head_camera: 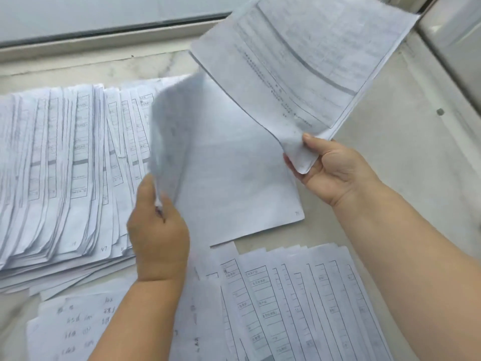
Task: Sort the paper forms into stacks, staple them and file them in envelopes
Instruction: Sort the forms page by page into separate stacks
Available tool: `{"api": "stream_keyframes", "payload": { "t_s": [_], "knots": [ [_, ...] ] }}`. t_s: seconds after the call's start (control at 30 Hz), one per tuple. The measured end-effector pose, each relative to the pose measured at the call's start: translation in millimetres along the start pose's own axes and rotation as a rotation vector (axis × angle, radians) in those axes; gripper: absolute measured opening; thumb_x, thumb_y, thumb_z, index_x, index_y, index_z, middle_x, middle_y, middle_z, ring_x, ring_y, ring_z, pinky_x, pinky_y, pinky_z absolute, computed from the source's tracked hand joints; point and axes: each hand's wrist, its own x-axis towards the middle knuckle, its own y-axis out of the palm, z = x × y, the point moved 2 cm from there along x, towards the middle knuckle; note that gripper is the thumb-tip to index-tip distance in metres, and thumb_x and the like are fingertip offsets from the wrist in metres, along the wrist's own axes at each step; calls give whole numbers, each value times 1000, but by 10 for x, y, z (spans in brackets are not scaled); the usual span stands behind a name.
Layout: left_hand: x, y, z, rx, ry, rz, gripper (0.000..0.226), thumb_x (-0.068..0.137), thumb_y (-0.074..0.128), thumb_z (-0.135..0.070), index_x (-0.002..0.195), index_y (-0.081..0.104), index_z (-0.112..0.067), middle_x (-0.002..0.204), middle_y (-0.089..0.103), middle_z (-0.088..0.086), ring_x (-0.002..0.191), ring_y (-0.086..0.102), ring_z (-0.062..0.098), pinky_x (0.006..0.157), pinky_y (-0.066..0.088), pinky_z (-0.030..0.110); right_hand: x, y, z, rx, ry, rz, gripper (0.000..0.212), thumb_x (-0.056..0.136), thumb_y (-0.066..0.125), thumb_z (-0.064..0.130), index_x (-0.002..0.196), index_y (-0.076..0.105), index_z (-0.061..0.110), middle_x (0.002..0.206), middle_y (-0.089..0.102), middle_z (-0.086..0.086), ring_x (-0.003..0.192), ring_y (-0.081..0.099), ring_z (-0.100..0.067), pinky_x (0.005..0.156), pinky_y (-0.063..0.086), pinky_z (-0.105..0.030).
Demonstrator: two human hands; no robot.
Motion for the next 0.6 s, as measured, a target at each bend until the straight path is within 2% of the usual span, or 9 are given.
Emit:
{"api": "stream_keyframes", "payload": {
  "t_s": [0.07,0.1,0.17,0.2,0.27,0.33,0.4,0.5,0.6],
  "knots": [
    [64,-151,27,-129,-162,-185,21,99,44,-11,104,54,7,60,54,-10,58,52,-7,57,35,4,-93,-83,115,-221,-109,-21,24,96,49,-1,101,65,17,83,75,5,74,72,-10,66,60,-29],
    [87,-219,46,-190,-200,-243,25,99,45,-14,107,56,7,71,60,-12,66,56,-9,63,37,3,-155,-130,163,-394,-166,-24,25,95,50,0,103,65,19,87,74,7,77,71,-9,68,58,-28],
    [91,-343,33,-245,-201,-309,32,99,46,-20,116,60,4,96,68,-3,87,63,1,77,46,11,-273,-216,223,-686,-226,-6,24,95,52,1,103,66,18,93,73,7,82,70,-10,72,56,-27],
    [81,-389,0,-255,-197,-319,33,99,47,-20,116,60,4,94,69,-6,89,65,3,76,46,10,-329,-212,225,-777,-221,26,24,95,52,1,104,67,17,95,73,5,84,69,-13,74,54,-29],
    [58,-433,-89,-281,-154,-290,28,101,45,-14,114,59,6,67,64,-27,74,62,-12,65,40,2,-379,-120,155,-911,-156,105,23,95,53,2,107,69,14,99,74,1,87,69,-18,71,53,-29],
    [34,-429,-152,-267,-15,-232,18,100,43,-4,111,58,-3,61,58,-34,66,54,-21,65,37,-1,-330,30,-12,-1010,-68,161,22,94,54,2,104,70,13,99,74,-2,85,68,-20,68,51,-27],
    [40,-355,-146,-153,116,-127,18,99,45,-4,109,59,-5,74,59,-20,71,55,-10,70,38,2,-218,167,-223,-1091,1,194,22,93,54,2,106,70,10,107,73,-8,91,67,-24,77,51,-33],
    [63,-109,-21,99,230,311,33,93,48,1,124,57,-6,98,57,-2,89,51,15,78,39,22,-74,227,-371,-1099,104,219,16,93,58,5,103,68,10,105,73,-9,93,70,-25,86,56,-38],
    [56,-7,30,356,369,498,71,79,55,9,142,46,-22,124,59,4,111,47,26,89,31,25,-31,154,-266,-1031,175,269,10,94,56,5,91,65,7,81,68,-4,61,65,-13,57,54,-24]
  ]
}}
